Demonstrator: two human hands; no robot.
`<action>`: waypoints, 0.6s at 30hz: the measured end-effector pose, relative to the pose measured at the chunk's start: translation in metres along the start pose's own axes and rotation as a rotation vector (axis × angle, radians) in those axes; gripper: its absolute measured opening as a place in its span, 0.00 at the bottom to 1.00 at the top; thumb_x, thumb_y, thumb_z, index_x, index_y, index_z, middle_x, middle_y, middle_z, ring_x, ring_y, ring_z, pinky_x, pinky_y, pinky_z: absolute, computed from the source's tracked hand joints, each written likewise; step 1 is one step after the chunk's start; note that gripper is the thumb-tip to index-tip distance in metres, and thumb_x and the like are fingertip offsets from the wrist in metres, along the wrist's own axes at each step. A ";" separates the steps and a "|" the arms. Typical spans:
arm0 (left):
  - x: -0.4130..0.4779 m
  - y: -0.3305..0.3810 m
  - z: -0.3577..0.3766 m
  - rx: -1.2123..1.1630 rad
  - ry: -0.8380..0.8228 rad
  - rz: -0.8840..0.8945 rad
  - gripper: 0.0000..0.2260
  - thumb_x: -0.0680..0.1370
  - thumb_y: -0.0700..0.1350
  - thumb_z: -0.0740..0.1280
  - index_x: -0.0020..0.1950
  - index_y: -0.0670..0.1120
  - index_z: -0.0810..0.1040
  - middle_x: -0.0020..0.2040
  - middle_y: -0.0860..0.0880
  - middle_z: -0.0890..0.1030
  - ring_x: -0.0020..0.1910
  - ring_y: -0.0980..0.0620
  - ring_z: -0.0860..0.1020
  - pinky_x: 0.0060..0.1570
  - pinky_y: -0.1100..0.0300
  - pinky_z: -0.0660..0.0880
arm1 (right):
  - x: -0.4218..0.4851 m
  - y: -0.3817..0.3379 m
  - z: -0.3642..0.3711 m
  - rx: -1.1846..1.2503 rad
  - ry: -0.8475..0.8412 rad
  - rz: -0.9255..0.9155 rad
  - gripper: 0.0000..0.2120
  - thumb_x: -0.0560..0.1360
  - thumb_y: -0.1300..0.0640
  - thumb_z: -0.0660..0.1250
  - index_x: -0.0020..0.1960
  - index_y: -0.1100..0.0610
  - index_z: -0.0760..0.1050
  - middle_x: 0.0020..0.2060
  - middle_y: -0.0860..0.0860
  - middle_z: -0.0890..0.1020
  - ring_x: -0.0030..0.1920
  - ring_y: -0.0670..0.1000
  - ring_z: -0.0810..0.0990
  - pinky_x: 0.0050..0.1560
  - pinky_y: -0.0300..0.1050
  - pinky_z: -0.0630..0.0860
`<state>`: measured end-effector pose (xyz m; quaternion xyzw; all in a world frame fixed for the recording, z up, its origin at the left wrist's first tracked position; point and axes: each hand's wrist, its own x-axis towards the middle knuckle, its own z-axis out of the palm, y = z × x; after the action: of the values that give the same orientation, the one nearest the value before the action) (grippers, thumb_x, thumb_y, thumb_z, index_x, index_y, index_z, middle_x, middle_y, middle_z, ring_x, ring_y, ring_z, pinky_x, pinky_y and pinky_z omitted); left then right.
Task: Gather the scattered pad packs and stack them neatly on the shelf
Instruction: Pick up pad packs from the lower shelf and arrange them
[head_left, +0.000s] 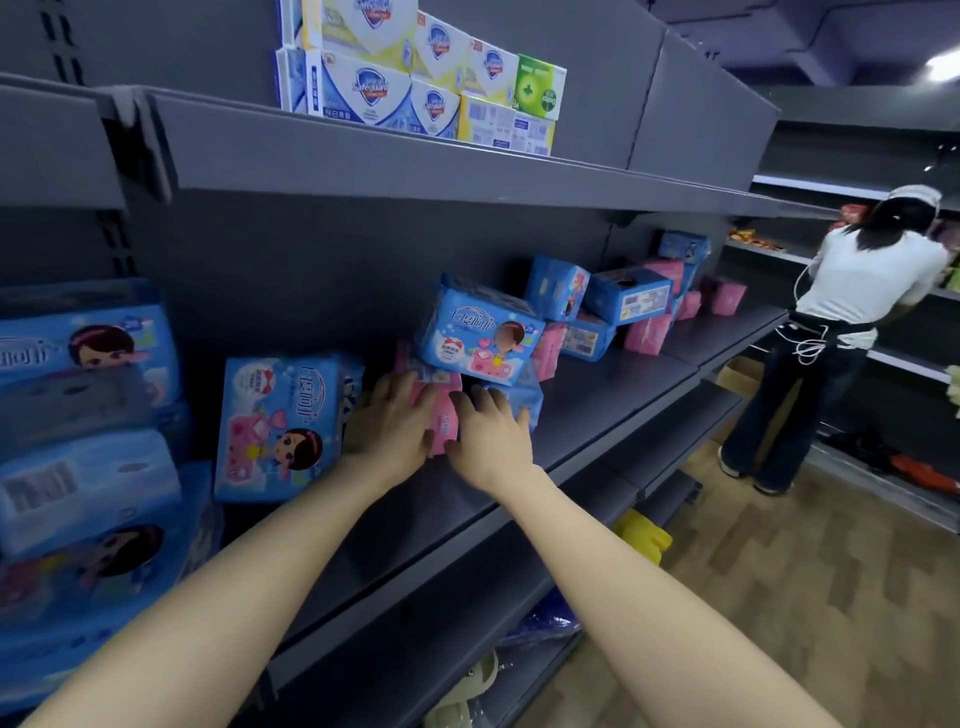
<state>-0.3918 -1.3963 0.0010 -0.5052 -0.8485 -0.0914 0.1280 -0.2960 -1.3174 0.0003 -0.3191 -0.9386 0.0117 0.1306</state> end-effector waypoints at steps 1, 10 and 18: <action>0.004 -0.001 0.000 -0.004 0.011 -0.002 0.27 0.77 0.49 0.62 0.74 0.51 0.56 0.72 0.47 0.57 0.71 0.44 0.57 0.62 0.50 0.67 | 0.004 0.000 0.000 0.004 0.018 -0.002 0.28 0.74 0.55 0.64 0.72 0.56 0.61 0.68 0.55 0.66 0.70 0.57 0.61 0.67 0.61 0.59; 0.036 0.000 -0.006 0.008 0.101 0.001 0.25 0.78 0.49 0.61 0.73 0.48 0.59 0.72 0.44 0.60 0.70 0.42 0.59 0.62 0.50 0.65 | 0.030 0.013 -0.010 0.014 0.139 0.006 0.27 0.75 0.55 0.63 0.72 0.55 0.60 0.72 0.55 0.62 0.73 0.56 0.56 0.69 0.60 0.57; 0.070 0.018 -0.021 0.009 0.203 -0.011 0.33 0.76 0.50 0.66 0.76 0.50 0.53 0.74 0.42 0.54 0.70 0.41 0.59 0.65 0.49 0.63 | 0.054 0.047 -0.030 0.032 0.285 0.095 0.27 0.75 0.55 0.65 0.72 0.55 0.61 0.74 0.58 0.56 0.72 0.60 0.57 0.67 0.57 0.59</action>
<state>-0.4055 -1.3353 0.0432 -0.4881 -0.8343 -0.1392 0.2151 -0.3018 -1.2494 0.0369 -0.3595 -0.8940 -0.0125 0.2670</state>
